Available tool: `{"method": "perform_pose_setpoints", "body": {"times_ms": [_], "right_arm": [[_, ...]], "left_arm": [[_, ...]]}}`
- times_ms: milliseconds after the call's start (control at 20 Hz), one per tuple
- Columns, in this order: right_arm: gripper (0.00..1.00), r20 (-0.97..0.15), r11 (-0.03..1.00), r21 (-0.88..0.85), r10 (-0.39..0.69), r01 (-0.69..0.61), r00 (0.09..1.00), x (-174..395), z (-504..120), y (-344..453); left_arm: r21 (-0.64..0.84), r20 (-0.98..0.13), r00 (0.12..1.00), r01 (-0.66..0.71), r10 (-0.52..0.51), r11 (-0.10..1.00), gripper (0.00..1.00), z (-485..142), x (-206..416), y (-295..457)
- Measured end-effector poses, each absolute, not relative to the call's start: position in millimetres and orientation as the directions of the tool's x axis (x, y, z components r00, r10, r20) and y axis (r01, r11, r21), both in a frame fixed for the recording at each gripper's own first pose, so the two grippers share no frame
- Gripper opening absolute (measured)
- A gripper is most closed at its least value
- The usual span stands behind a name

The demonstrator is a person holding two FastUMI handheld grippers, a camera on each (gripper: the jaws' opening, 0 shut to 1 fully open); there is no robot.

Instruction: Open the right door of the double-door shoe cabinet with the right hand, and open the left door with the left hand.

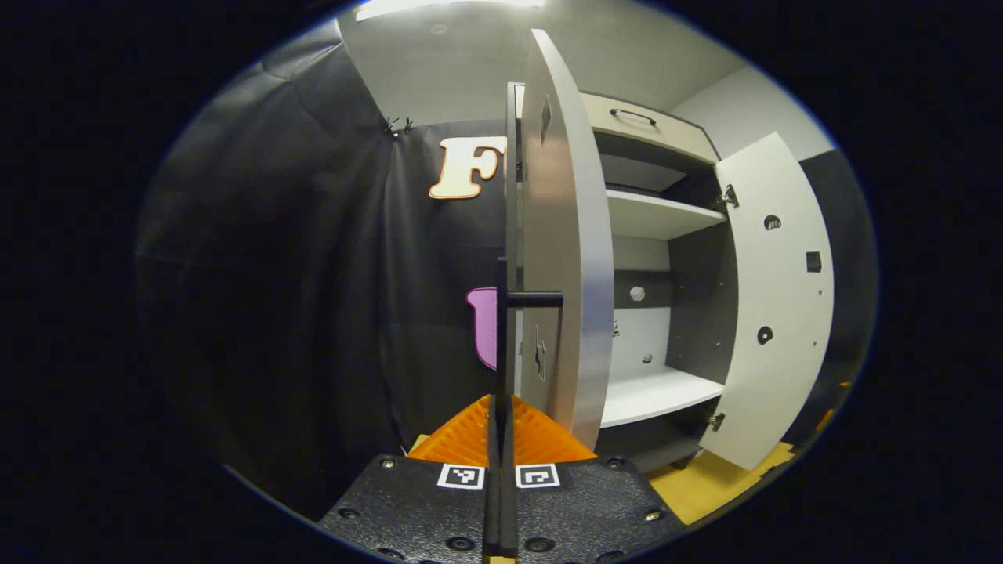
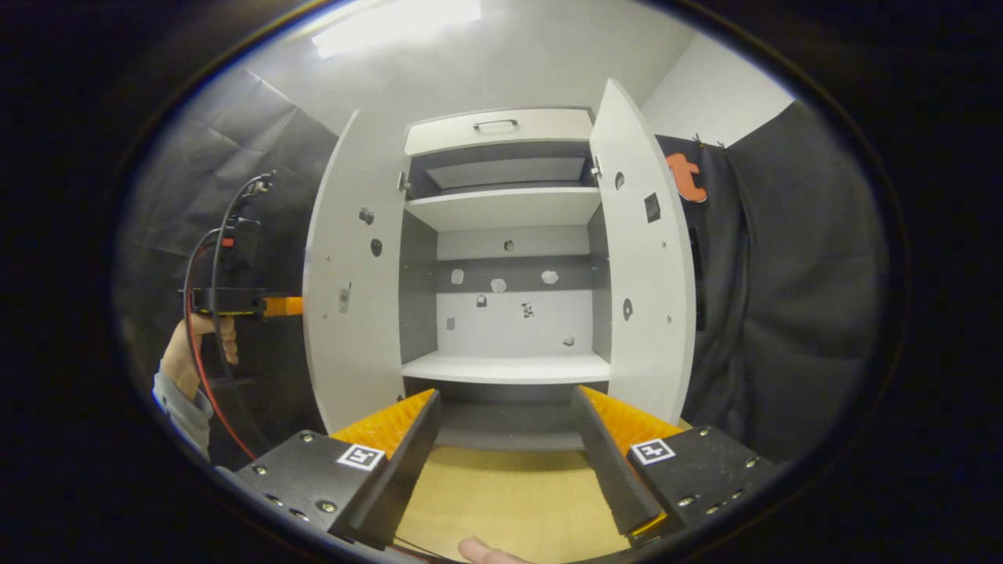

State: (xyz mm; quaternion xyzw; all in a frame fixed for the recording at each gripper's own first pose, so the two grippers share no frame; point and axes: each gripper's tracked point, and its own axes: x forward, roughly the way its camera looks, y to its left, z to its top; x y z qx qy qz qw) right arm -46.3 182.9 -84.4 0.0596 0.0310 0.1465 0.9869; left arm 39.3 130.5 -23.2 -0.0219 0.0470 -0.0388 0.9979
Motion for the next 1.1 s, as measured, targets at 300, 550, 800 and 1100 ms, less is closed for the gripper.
{"method": "perform_pose_setpoints", "body": {"times_ms": [300,550,800,1100], "right_arm": [[0.98,-0.048,0.942,0.131,0.317,-0.309,0.947,-49,-87,189],[0.98,-0.042,0.944,0.141,0.306,-0.297,0.951,-49,-86,182],[0.98,-0.048,0.944,0.158,0.300,-0.289,0.953,-45,-94,179],[0.98,-0.056,0.946,0.156,0.296,-0.284,0.954,-45,-99,171]], "left_arm": [[-0.040,-0.083,0.993,0.082,-0.085,0.996,0.01,-25,40,133],[-0.045,-0.070,0.995,0.074,-0.077,0.996,0.07,-20,24,131],[-0.034,-0.029,0.999,0.015,-0.016,0.999,0.53,-13,-11,133],[-0.047,-0.003,1.000,-0.014,0.013,0.999,0.85,-9,-39,128]]}}
